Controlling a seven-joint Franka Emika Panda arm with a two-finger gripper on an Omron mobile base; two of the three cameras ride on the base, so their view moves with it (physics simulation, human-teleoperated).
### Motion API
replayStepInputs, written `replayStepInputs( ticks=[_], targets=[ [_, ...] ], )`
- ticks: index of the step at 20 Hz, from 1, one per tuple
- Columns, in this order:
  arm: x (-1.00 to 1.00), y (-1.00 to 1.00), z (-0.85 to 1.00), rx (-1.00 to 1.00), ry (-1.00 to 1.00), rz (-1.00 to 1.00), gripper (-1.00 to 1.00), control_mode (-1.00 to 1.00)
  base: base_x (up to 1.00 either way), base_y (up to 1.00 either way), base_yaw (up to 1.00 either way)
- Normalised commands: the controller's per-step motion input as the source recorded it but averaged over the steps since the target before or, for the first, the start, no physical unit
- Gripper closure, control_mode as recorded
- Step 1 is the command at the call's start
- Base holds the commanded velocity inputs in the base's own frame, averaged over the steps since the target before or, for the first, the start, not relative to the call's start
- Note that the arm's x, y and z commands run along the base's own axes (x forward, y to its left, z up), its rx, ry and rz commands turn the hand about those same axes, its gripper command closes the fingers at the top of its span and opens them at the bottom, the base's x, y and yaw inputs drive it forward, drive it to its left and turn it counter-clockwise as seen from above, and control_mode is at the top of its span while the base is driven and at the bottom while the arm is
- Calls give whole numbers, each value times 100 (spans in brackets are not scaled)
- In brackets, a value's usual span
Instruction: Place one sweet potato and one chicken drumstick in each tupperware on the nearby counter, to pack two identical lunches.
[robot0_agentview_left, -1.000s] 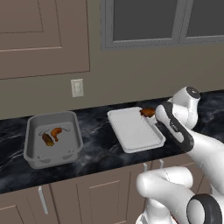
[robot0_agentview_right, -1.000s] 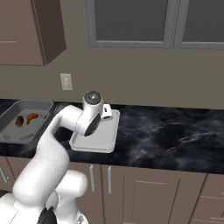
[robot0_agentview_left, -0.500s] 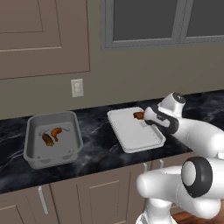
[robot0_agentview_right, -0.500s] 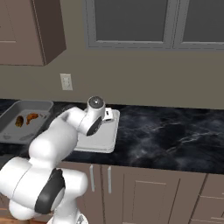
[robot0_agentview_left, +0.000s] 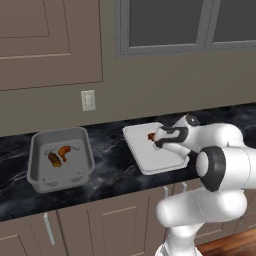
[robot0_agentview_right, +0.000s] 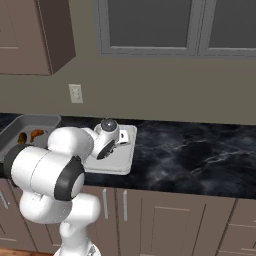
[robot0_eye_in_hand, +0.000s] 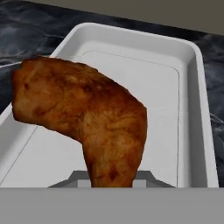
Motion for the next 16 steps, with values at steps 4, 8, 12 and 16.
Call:
replayStepInputs(
  ticks=[4,8,12,16],
  targets=[
    [38,0,-43,0,0,-6,100,-100,0,0,0],
    [38,0,-30,0,0,-5,-100,-100,0,0,0],
    [13,0,0,0,0,-5,-100,-100,0,0,0],
    [0,0,34,0,-3,-7,-100,-100,0,0,0]
  ],
)
